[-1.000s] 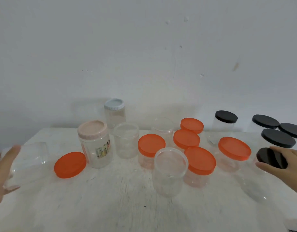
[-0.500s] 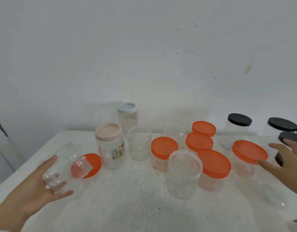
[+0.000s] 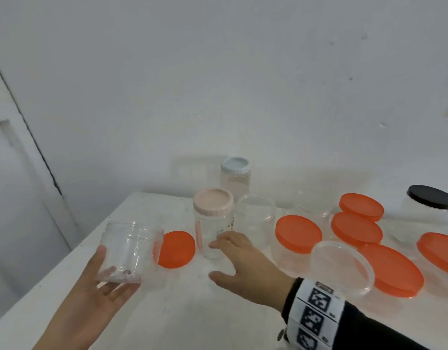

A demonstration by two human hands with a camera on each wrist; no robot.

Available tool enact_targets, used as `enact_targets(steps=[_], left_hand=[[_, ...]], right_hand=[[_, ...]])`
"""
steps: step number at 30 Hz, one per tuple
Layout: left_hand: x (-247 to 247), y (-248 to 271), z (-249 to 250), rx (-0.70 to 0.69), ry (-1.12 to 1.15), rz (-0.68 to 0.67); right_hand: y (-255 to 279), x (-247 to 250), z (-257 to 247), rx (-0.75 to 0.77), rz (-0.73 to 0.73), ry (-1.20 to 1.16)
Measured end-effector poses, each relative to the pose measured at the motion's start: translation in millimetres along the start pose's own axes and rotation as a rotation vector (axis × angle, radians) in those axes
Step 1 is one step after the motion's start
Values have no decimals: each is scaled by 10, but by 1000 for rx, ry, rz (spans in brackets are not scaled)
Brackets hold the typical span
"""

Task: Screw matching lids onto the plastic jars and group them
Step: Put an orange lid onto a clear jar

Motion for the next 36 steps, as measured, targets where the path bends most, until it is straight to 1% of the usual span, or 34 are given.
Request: enact_targets(steps=[2, 6, 10, 15, 18, 24, 28, 33, 36], left_hand=[[70, 40, -2, 9, -4, 25], [262, 63, 5, 41, 27, 92], [382, 29, -10, 66, 39, 121], [339, -20, -85, 112, -1, 93], [318, -51, -138, 118, -13, 97], [320, -63, -252, 168, 40, 82], [349, -73, -290, 172, 53, 85], [382, -110, -349, 158, 50, 47], [347, -73, -399, 139, 28, 64]], right_hand=[[-262, -294, -52, -6, -83, -6], [-668, -734, -36, -92, -244, 64], [-932, -1001, 38, -158, -324, 129], [-1150, -1173, 171, -271, -328, 164], [-1255, -1229, 208, -334, -323, 175], [-1382, -1337, 257, -395, -336, 300], [-1430, -1335, 317, -441, -314, 311], [-1369, -1298, 167, -432, -267, 301], [-1203, -1210, -5, -315, -279, 285]])
Point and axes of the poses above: each hand's wrist, its own y-axis away from the middle knuckle, its own x-axis out of the back of the hand, z = x × y, the point moved 6 cm from there along -y, towards the middle knuckle, and after that the axes turned 10 degrees about -y, right-handed, at the moved point
